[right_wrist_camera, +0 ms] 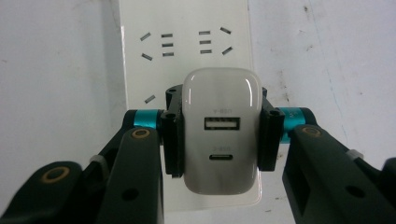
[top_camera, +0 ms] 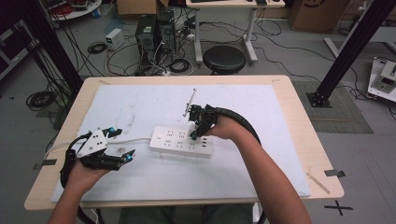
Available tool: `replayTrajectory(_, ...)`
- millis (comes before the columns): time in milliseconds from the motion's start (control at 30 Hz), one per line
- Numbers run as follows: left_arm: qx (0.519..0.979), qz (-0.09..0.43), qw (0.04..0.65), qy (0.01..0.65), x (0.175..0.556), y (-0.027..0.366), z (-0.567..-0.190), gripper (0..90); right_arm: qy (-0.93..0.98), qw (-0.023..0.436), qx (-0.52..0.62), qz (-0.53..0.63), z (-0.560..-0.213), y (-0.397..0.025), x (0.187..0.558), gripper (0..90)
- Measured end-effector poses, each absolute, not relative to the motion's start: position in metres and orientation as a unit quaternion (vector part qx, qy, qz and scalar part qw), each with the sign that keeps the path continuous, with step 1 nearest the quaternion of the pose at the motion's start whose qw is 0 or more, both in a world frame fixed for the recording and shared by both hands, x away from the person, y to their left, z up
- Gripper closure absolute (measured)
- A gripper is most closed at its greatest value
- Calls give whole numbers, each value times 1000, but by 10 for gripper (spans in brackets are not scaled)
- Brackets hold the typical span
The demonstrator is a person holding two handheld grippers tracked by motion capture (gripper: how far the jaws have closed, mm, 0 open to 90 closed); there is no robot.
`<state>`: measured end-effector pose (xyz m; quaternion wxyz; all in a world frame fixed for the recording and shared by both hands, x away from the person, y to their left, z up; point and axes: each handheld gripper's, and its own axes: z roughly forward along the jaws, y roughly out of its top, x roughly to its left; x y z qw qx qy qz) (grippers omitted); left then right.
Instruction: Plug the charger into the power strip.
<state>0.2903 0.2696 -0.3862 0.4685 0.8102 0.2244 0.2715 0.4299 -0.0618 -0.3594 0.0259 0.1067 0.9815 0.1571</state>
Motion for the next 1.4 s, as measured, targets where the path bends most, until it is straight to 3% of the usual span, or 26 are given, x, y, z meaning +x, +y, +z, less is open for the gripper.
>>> replayTrajectory(367, 810, 268, 471, 222, 292, 267, -388, 173, 993, 21, 66, 99, -358, -43, 436, 635)
replayTrajectory(667, 811, 269, 471, 221, 294, 266, -387, 173, 997, 47, 36, 49, -365, -28, 430, 635)
replayTrajectory(1333, 816, 263, 471, 209, 299, 249, -388, 173, 994, 23, 71, 76, -370, -34, 437, 629)
replayTrajectory(1400, 815, 263, 472, 210, 300, 250, -387, 173, 993, 21, 74, 87, -370, -37, 437, 570)
